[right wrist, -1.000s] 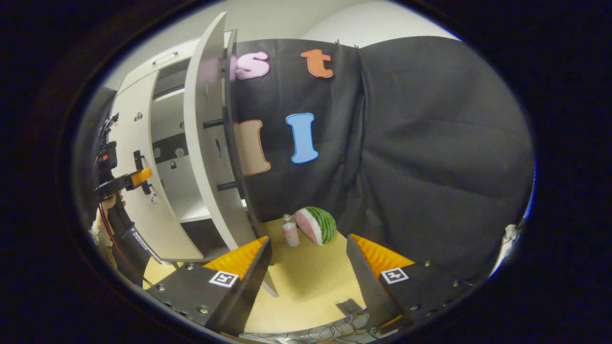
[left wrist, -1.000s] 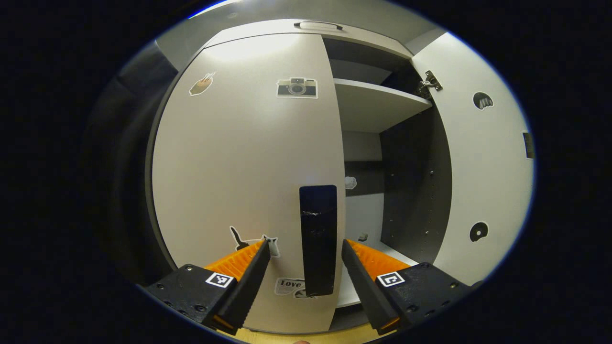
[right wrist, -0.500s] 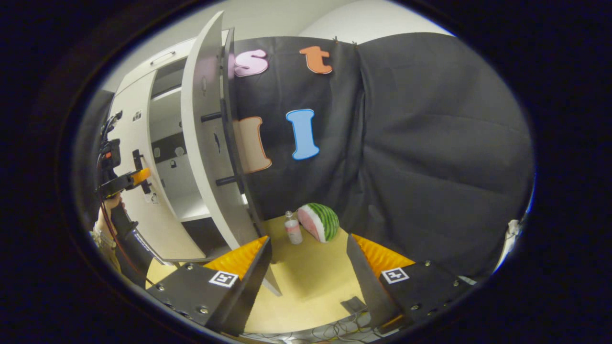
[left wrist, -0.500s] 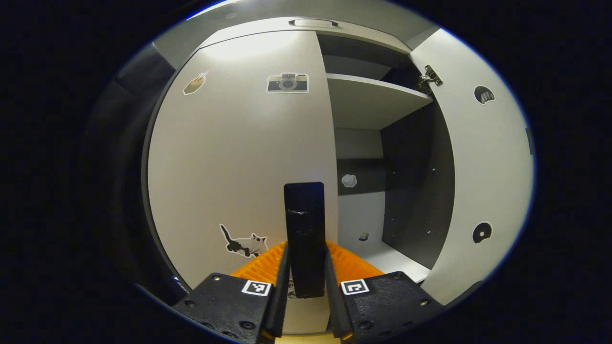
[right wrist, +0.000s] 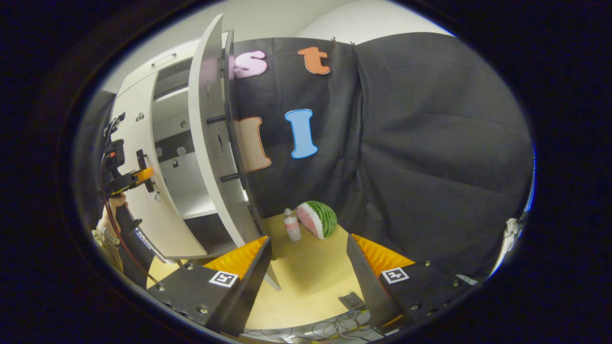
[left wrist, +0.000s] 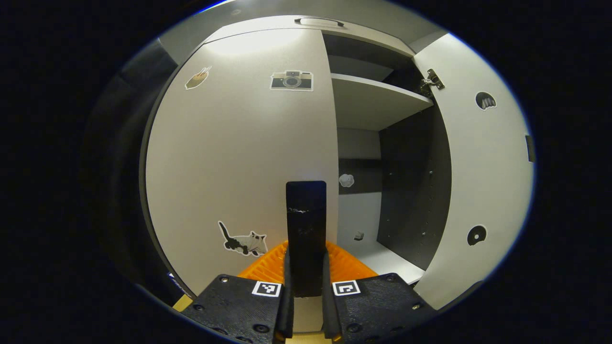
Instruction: Open the right door of the double-door shoe cabinet with the right hand, and open the left door with the left hand.
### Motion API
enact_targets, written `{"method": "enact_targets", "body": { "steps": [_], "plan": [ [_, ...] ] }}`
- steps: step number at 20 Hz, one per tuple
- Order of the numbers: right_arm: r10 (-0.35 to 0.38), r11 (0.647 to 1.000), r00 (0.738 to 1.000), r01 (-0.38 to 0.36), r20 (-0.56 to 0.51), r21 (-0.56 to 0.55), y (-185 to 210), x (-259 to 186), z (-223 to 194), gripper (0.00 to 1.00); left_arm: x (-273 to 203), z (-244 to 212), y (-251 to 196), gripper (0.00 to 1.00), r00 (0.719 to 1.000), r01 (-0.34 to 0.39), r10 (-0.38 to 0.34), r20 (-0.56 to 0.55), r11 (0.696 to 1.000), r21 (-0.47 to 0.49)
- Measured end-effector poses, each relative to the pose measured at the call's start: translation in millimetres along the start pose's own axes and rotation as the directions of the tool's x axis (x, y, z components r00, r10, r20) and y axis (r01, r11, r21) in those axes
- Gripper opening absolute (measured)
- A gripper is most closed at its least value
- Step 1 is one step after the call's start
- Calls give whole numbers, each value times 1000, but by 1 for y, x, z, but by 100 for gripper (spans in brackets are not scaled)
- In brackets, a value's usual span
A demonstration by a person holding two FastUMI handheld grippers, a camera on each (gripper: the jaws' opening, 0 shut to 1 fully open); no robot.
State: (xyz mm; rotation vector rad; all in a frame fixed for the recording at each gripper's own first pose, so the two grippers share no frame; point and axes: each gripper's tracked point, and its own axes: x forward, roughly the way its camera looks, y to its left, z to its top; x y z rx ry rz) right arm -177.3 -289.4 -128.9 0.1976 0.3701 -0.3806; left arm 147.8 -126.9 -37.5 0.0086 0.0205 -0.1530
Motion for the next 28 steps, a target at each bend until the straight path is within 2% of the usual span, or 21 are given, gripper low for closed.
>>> {"method": "enact_targets", "body": {
  "steps": [6, 15, 28],
  "plan": [
    [23, 1000, 1000, -23, -17, -6, 7, 1, 0, 94, -17, 1, 0, 22, 1000, 15, -15, -5, 1000, -13],
    [132, 991, 991, -133, -34, -8, 42, 0, -8, 93, -64, 1, 10, 22, 998, 56, -56, -17, 998, -31],
    [284, 958, 954, -287, -99, -18, 113, 16, -30, 93, -116, 1, 29, 22, 988, 152, -152, -6, 988, -38]
  ]
}}
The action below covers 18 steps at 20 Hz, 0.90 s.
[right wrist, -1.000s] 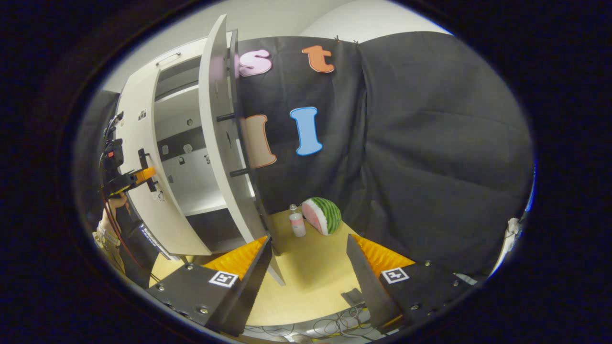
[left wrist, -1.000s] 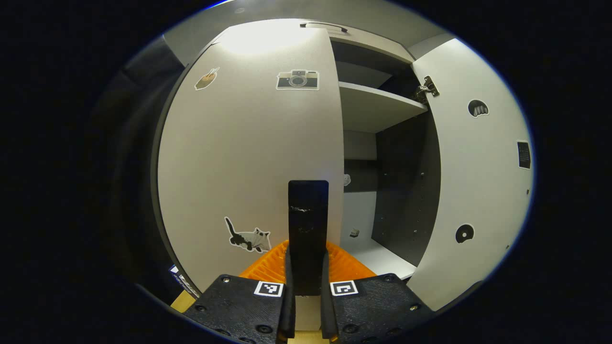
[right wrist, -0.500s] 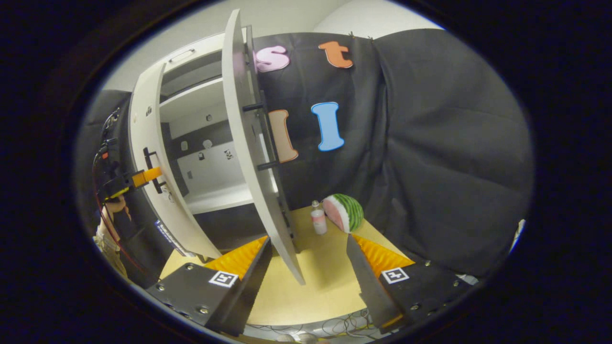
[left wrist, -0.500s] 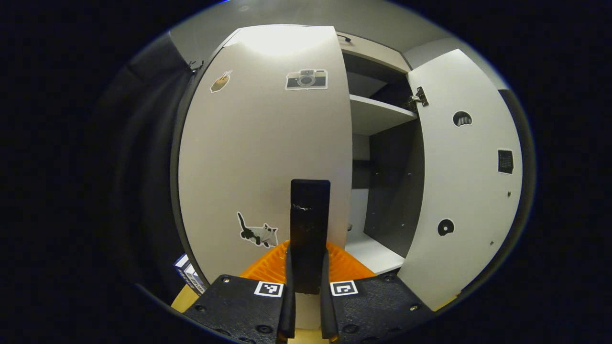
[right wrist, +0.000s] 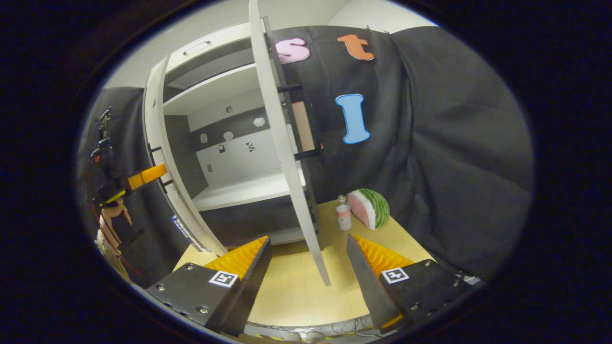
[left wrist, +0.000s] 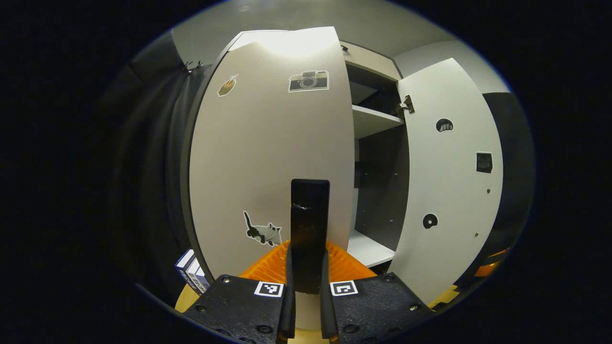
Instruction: Open the right door of the double-door shoe cabinet with the right hand, and open the left door with the left hand.
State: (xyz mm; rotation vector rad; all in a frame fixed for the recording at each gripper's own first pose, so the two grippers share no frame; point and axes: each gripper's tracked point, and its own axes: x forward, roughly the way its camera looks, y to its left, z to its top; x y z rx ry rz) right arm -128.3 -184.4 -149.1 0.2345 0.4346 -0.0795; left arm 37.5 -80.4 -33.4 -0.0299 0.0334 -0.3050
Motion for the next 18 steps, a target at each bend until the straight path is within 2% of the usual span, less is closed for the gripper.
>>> {"method": "enact_targets", "body": {
  "steps": [3, 4, 7, 8, 9, 10, 11, 13, 14, 18],
  "plan": [
    [40, 999, 999, -40, -10, -12, 18, 10, -2, 93, -12, 1, 4, 22, 1000, 28, -28, 13, 1000, -1],
    [52, 999, 999, -52, -15, -16, 24, 12, -3, 89, -16, 1, 5, 22, 999, 37, -37, 18, 999, -4],
    [91, 995, 995, -92, -32, -26, 41, 22, -7, 89, -26, 1, 11, 22, 998, 53, -53, 26, 999, 3],
    [106, 994, 994, -107, -37, -27, 47, 26, -8, 94, -29, 1, 12, 22, 998, 58, -58, 29, 998, 9],
    [124, 992, 991, -125, -41, -27, 55, 32, -8, 93, -33, 2, 14, 22, 998, 61, -61, 31, 998, 11],
    [142, 989, 989, -143, -44, -28, 62, 35, -7, 93, -35, 2, 16, 22, 997, 63, -63, 33, 998, 9],
    [158, 987, 986, -160, -44, -33, 69, 40, -7, 89, -38, 2, 18, 22, 997, 65, -65, 34, 998, 7],
    [185, 981, 982, -187, -46, -46, 82, 46, -5, 89, -46, 2, 22, 22, 997, 68, -68, 38, 998, 10],
    [198, 978, 979, -201, -50, -54, 88, 48, -5, 94, -49, 2, 25, 21, 997, 66, -66, 39, 998, 15],
    [237, 966, 969, -243, -70, -84, 106, 55, -12, 94, -62, 3, 36, 21, 998, 47, -48, 45, 999, 24]
  ]
}}
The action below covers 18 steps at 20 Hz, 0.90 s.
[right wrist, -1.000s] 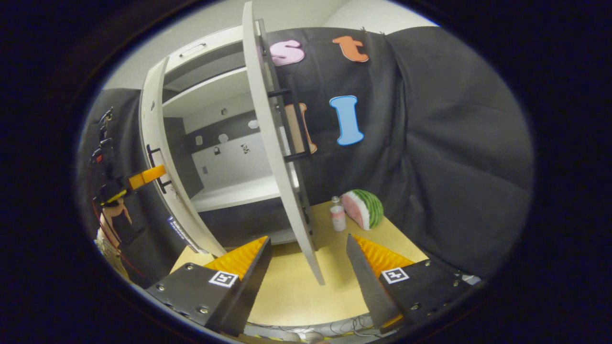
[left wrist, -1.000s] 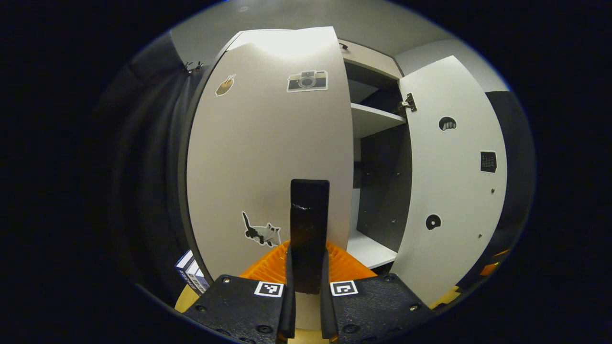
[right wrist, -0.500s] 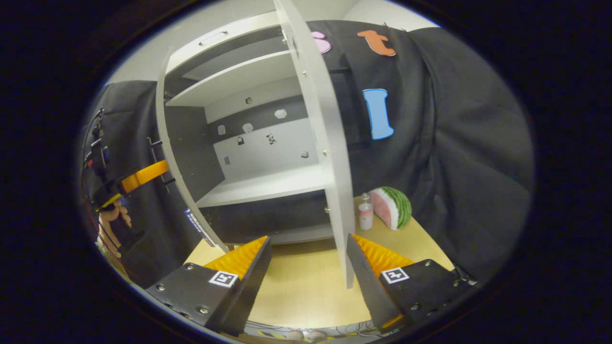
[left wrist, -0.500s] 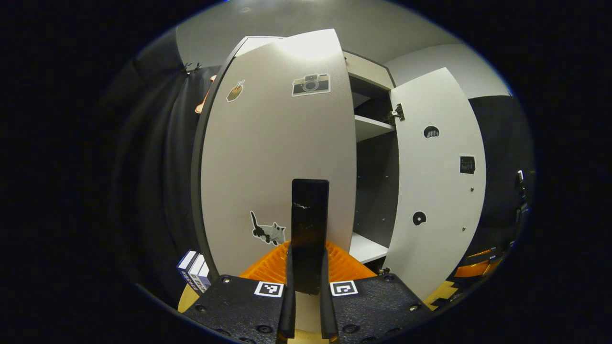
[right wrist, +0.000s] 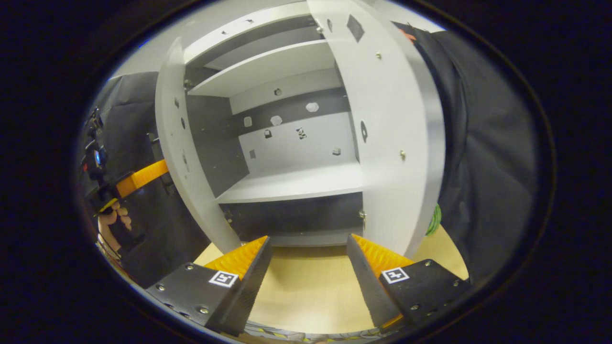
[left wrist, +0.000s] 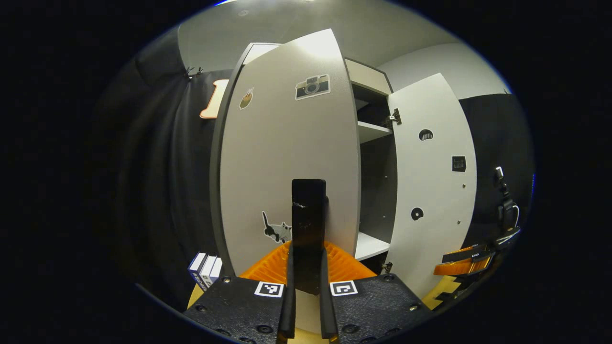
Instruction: Open the right door of the double-door shoe cabinet with the right hand, and open the left door with the left hand.
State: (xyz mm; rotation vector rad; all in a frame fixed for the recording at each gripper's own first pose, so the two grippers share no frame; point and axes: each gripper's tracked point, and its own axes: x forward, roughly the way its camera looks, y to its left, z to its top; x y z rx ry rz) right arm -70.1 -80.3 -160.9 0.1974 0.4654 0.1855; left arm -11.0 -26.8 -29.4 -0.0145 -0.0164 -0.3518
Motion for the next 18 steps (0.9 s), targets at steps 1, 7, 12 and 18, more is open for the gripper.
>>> {"method": "enact_targets", "body": {
  "steps": [1, 7, 12, 18],
  "plan": [
    [9, 1000, 1000, -9, -5, -6, 2, 4, 0, 93, -4, 0, 3, 21, 1000, -10, 10, 0, 1000, 3],
    [54, 998, 998, -54, -21, -25, 16, 15, -3, 89, -26, 1, 25, 21, 996, -91, 91, 2, 995, 33],
    [87, 996, 996, -88, -38, -28, 29, 21, -6, 89, -45, 1, 53, 15, 983, -183, 183, 0, 979, 86],
    [116, 992, 992, -117, -42, -41, 46, 28, -5, 94, -61, 3, 87, 7, 961, -277, 278, 0, 957, 88]
  ]
}}
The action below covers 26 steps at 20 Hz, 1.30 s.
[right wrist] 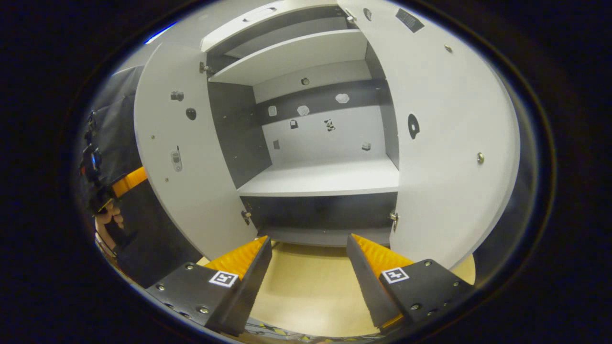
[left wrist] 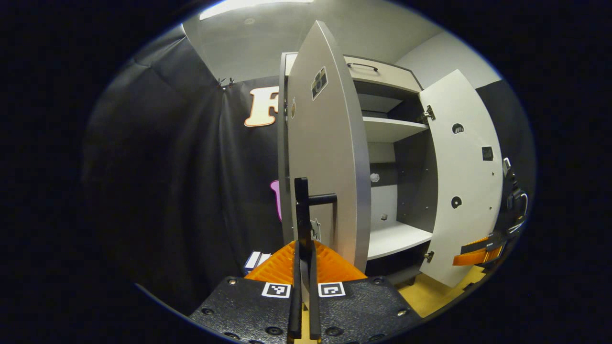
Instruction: Open the right door of the double-door shoe cabinet with the right hand, and open the left door with the left hand.
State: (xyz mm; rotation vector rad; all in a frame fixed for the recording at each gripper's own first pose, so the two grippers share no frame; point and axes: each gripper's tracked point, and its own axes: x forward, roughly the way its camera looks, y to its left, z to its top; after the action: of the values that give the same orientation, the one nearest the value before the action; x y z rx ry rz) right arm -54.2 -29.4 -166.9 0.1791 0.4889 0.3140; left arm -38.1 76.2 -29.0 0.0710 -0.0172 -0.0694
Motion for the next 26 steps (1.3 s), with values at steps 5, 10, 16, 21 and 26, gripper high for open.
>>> {"method": "enact_targets", "body": {
  "steps": [5, 10, 16, 21, 26],
  "plan": [
    [5, 1000, 1000, -5, -11, 6, 8, 4, -4, 89, -2, -2, 36, 1, 997, -80, 79, -16, 997, -16],
    [0, 1000, 1000, 0, -11, 10, 10, 6, -1, 94, -4, -6, 42, 1, 999, -32, 32, -2, 999, -13],
    [-7, 1000, 1000, 7, 3, 31, 11, 9, 4, 94, -4, -4, 43, 3, 999, 34, -35, 20, 999, 4],
    [-11, 999, 1000, 11, 7, 37, 10, 12, 5, 94, -4, -6, 55, 10, 999, -5, 4, 35, 999, 52],
    [-9, 999, 1000, 7, 28, 53, 13, 19, 13, 89, -10, -4, 74, 66, 996, -81, 82, 28, 995, -50]
  ]
}}
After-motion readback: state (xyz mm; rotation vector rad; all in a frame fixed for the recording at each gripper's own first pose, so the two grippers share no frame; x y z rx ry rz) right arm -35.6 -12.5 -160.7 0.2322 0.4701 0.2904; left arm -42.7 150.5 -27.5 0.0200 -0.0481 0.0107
